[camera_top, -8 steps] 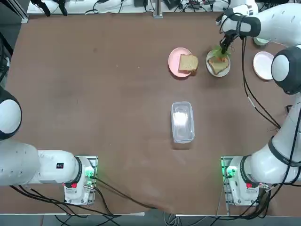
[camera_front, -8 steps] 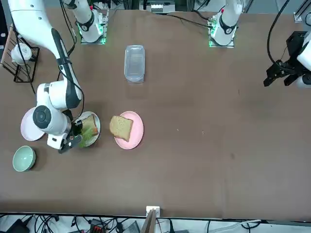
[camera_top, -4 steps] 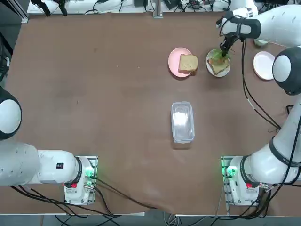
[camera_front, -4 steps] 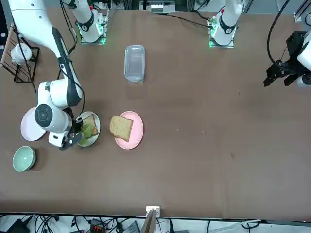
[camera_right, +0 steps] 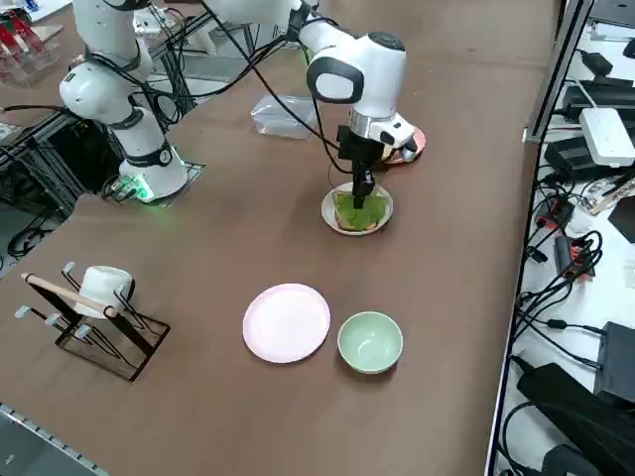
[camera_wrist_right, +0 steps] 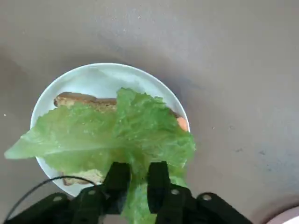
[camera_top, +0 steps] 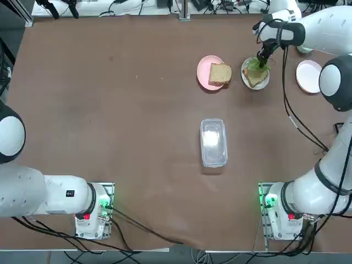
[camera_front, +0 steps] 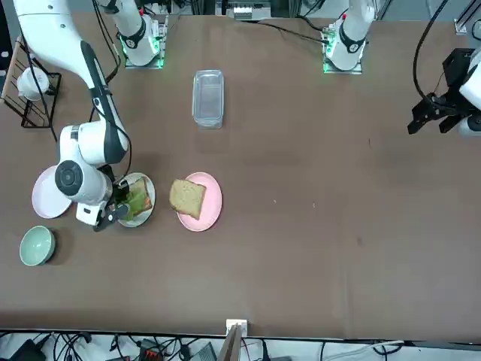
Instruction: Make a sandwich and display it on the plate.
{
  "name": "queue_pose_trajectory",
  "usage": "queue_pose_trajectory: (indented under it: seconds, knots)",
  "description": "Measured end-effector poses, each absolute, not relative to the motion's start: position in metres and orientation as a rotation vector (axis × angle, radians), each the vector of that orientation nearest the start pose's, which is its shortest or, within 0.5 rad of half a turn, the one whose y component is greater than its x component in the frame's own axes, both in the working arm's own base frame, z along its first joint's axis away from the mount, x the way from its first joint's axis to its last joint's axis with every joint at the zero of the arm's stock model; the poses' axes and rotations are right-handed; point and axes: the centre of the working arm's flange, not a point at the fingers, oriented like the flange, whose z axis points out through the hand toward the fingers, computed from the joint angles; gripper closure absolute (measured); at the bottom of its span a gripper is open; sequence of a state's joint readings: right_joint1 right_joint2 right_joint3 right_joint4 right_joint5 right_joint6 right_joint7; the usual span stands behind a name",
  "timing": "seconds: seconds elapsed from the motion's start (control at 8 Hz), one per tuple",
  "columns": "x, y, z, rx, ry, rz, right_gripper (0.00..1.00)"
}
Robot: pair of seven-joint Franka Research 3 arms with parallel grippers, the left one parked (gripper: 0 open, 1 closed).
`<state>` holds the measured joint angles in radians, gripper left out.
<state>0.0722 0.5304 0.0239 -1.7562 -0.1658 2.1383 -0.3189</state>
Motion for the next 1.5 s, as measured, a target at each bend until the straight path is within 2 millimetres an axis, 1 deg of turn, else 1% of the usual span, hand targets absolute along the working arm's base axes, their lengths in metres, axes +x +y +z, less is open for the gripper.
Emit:
queue_pose_trajectory:
  seconds: [0.25, 0.38, 0.5, 0.62, 0.75, 0.88, 1.0, 1.12, 1.25, 1.38, 1.5]
  knots:
    - [0.644, 0.056, 0.256, -3.128, -0.824, 0.258, 0.33]
    - [0.645, 0.057, 0.258, -3.128, -0.827, 0.253, 0.15]
    - [0.646, 0.058, 0.262, -3.13, -0.828, 0.241, 0.0]
    - [0.647, 0.058, 0.272, -3.135, -0.826, 0.22, 0.0]
    - [0.651, 0.057, 0.29, -3.144, -0.822, 0.188, 0.0]
    - [0.656, 0.057, 0.314, -3.15, -0.806, 0.169, 0.0]
    - [0.661, 0.058, 0.34, -3.134, -0.749, 0.158, 0.0]
    - [0.665, 0.064, 0.362, -3.078, -0.647, 0.141, 0.0]
    - [0.666, 0.072, 0.373, -3.019, -0.477, 0.128, 0.0]
    - [0.666, 0.081, 0.373, -2.991, -0.274, 0.135, 0.0]
    - [0.664, 0.097, 0.37, -2.985, -0.102, 0.155, 0.0]
